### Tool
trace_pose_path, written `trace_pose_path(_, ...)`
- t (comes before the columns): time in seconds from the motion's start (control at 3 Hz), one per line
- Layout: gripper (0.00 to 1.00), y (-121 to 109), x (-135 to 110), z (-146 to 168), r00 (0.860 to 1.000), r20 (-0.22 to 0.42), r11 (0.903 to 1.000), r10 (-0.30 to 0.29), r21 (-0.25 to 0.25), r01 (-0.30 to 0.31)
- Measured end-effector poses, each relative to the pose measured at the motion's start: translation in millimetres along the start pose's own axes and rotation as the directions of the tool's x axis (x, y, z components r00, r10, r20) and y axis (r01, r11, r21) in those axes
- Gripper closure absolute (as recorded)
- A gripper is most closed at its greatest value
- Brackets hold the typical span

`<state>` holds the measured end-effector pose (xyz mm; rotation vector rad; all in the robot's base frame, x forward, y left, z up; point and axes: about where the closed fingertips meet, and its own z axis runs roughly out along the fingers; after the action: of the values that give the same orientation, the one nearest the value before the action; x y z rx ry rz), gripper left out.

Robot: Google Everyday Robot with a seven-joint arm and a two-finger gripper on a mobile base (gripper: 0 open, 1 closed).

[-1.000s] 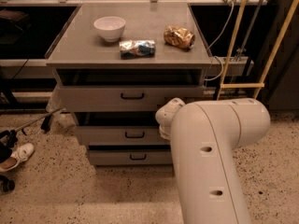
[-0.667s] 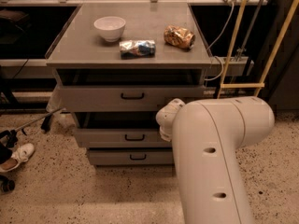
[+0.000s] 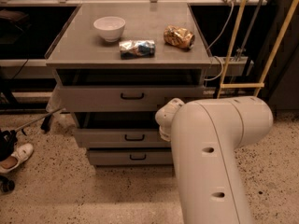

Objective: Open middle drawer

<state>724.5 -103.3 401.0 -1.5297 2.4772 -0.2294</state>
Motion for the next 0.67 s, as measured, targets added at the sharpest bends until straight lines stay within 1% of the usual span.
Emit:
trace_pose_path(0.33,1.00,8.6,5.1,-1.0,1.000,-0.009,0.9999,-0.014,-0.002,0.014)
trace_pose_path(0.67,1.00,8.0,4.9,-3.5,1.000,-0.009,0.9999,-0.014,-0.002,0.014)
